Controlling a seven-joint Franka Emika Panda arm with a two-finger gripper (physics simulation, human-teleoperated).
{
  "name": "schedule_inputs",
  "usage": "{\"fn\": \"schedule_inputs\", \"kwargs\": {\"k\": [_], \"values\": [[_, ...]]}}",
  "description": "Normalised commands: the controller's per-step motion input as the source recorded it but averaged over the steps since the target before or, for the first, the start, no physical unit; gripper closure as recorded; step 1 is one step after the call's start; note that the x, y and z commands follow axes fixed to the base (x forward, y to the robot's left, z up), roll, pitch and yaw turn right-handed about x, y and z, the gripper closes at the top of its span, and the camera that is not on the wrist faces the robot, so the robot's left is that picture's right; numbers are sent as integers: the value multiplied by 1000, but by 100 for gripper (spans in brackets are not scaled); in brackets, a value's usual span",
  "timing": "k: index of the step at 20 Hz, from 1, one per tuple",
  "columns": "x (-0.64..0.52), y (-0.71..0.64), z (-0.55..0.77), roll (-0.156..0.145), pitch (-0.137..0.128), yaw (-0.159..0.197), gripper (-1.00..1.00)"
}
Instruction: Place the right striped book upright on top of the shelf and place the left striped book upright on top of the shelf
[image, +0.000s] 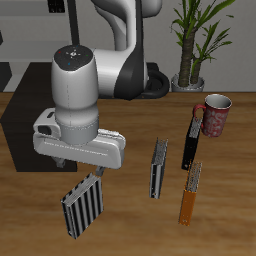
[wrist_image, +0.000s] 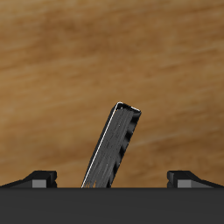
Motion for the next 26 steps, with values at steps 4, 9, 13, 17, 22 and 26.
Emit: {"fn": "schedule_inputs", "kwargs": {"k": [4,9,13,17,22,26], "values": [[49,-25,-267,-14,12,-27,-100],[92,-77,-282,-12,25,10,-100],[89,-64,-233,-5,31,-35,-100],[34,-56,-253,-2,33,-24,-100],[53,69,-307,19,42,-11,100],[28,-36,-181,10,21,-27,100]]}}
